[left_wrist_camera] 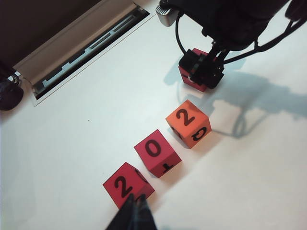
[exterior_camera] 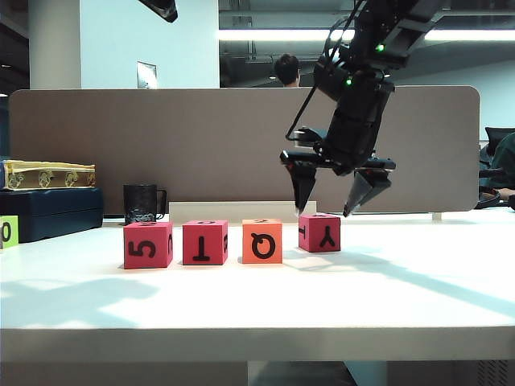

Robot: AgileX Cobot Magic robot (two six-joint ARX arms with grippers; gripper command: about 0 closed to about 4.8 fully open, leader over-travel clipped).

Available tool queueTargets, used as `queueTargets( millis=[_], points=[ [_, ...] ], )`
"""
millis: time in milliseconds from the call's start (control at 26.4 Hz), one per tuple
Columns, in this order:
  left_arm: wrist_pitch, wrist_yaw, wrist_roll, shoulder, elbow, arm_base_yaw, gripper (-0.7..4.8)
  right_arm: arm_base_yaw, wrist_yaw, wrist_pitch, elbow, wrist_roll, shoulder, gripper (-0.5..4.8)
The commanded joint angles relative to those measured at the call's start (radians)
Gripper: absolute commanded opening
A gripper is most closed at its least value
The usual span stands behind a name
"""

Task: Select the appropriate blocks from the scattered letter blocks on the table and arrange them in a row to spell out "2024".

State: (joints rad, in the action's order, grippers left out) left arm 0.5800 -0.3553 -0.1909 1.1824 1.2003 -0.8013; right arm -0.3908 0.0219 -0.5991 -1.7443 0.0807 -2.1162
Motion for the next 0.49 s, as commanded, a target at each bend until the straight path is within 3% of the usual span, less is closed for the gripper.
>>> queueTargets(
  millis=[38, 152, 265, 341, 455, 493],
  points=[
    [-0.012, 0.001, 0.000, -0.003, 0.006, -0.002, -0.06, -0.001, 0.006, 0.014, -0.006, 0.009, -0.018, 4.28],
    [-0.011, 0.001, 0.000, -0.003, 0.006, -0.002, -0.06, -0.001, 0.006, 0.016, -0.005, 0.010, -0.029, 4.23],
    [-0.011, 0.001, 0.000, -0.003, 0.006, -0.002, -0.06, -0.001, 0.003, 0.024, -0.005, 0.009, -0.030, 3.84],
    [-0.011, 0.001, 0.000, -0.003, 0.006, -0.002, -0.06, -0.001, -0.001, 0.036, -0.005, 0.009, -0.030, 3.50],
    [-0.011, 0.001, 0.000, -0.003, 0.006, -0.002, -0.06, -0.001, -0.001, 0.043, -0.005, 0.009, -0.030, 2.46],
    [-0.011, 0.001, 0.000, -0.003, 0.006, -0.002, -0.06, -0.001, -0.001, 0.044, -0.005, 0.009, -0.030, 2.38]
  ],
)
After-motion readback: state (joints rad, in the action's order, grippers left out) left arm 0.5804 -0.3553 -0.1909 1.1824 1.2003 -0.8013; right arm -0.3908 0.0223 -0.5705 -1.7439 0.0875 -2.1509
